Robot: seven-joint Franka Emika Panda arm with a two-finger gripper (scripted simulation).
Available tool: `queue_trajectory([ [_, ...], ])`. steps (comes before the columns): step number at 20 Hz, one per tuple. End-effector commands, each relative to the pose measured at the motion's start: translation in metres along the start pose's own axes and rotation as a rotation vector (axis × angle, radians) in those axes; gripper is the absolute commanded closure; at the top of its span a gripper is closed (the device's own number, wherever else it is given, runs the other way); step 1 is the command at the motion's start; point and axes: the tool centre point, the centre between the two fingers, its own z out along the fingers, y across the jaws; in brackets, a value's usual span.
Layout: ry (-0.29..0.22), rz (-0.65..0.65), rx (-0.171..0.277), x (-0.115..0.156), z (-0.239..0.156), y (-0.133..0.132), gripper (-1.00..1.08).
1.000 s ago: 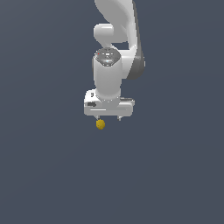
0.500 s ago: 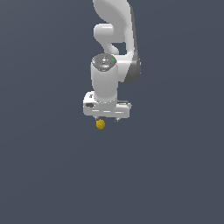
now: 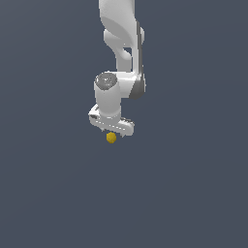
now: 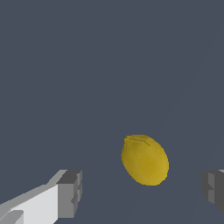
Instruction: Pick up the object and move it to a goal position.
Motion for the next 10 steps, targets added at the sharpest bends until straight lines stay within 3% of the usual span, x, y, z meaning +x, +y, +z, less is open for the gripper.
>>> queue_trajectory([
  [1, 0.001, 0.056, 0.0, -0.005, 0.011, 0.009, -0.92],
  [10, 0.001, 0.12, -0.002, -0.012, 0.023, 0.02, -0.92],
])
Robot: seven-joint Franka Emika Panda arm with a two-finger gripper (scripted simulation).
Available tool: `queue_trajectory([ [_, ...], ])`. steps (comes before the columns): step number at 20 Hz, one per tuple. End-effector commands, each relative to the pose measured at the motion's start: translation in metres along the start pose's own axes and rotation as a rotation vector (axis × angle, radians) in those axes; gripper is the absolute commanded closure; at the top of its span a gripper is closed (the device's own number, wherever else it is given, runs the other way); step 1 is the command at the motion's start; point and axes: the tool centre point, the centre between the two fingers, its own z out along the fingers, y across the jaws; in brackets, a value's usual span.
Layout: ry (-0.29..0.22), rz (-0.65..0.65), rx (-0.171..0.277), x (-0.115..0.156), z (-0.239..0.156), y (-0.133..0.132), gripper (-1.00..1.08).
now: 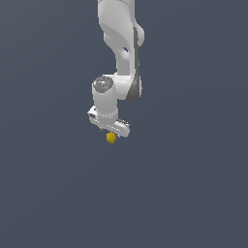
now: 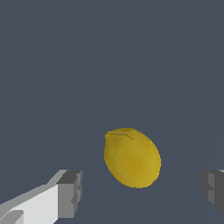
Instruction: Pick up the object and move it to a goal position.
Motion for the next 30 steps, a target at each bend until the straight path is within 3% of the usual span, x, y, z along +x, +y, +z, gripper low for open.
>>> queue_trajectory([
  [1, 0.001, 0.0, 0.0, 0.0, 0.0, 0.0, -0.92],
  [18, 0.002, 0.006, 0.0, -0.001, 0.051, 0.001, -0.92],
  [19, 0.002, 0.006, 0.0, -0.001, 0.051, 0.001, 1.08],
  [30, 0.002, 0.006, 0.001, -0.001, 0.05, 0.0, 1.08],
])
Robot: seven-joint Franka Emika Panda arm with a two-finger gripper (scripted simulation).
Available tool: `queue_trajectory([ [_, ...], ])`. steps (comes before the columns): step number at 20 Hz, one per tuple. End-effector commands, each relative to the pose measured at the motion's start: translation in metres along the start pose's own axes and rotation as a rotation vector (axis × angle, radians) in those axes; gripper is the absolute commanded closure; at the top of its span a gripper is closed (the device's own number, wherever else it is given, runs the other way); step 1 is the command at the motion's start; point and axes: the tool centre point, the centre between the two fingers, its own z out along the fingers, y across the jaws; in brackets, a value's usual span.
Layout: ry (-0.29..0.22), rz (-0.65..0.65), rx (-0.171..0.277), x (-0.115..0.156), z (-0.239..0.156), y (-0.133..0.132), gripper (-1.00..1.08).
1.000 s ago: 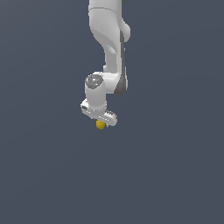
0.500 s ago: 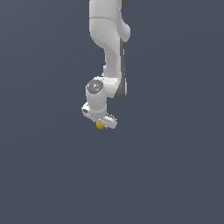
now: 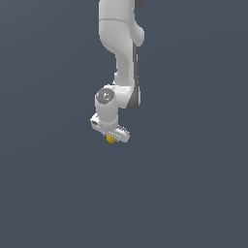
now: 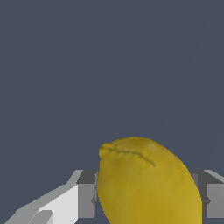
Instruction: Pick up the object and move it to a goal position.
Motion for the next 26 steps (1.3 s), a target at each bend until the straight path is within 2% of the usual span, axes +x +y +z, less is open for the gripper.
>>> queue_trajectory([
  [1, 0.0, 0.0, 0.0, 0.0, -0.001, 0.0, 1.08],
  [6, 0.0, 0.0, 0.0, 0.004, -0.014, 0.002, 1.08],
  [12, 0.0, 0.001, 0.0, 0.014, -0.049, 0.007, 1.08],
  [26, 0.0, 0.001, 0.0, 0.053, -0.184, 0.026, 1.08],
])
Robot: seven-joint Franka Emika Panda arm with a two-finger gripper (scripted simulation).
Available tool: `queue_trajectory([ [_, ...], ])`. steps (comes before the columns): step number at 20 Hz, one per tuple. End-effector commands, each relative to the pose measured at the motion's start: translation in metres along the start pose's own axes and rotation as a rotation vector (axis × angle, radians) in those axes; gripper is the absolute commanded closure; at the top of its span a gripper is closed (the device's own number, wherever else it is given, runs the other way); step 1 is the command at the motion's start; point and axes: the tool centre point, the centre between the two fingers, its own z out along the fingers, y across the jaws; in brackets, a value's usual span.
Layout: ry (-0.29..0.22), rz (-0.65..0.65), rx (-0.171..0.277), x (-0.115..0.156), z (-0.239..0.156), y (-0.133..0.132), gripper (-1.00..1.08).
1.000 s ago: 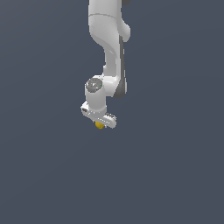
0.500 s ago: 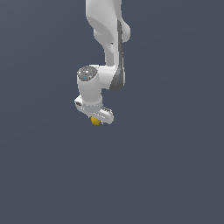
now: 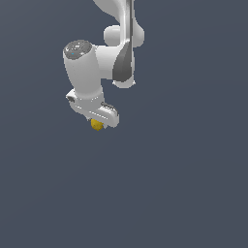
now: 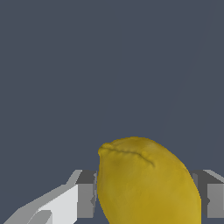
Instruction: Pick up the object and move it to a goal position.
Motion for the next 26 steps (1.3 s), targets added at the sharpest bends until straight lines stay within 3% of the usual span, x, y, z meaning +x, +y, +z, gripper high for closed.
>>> queue_trajectory([
  [1, 0.0, 0.0, 0.0, 0.007, -0.026, 0.004, 1.08],
  [14, 0.0, 0.0, -0.001, 0.047, -0.149, 0.019, 1.08],
  [26, 0.0, -0.001, 0.0, 0.073, -0.223, 0.027, 1.08],
])
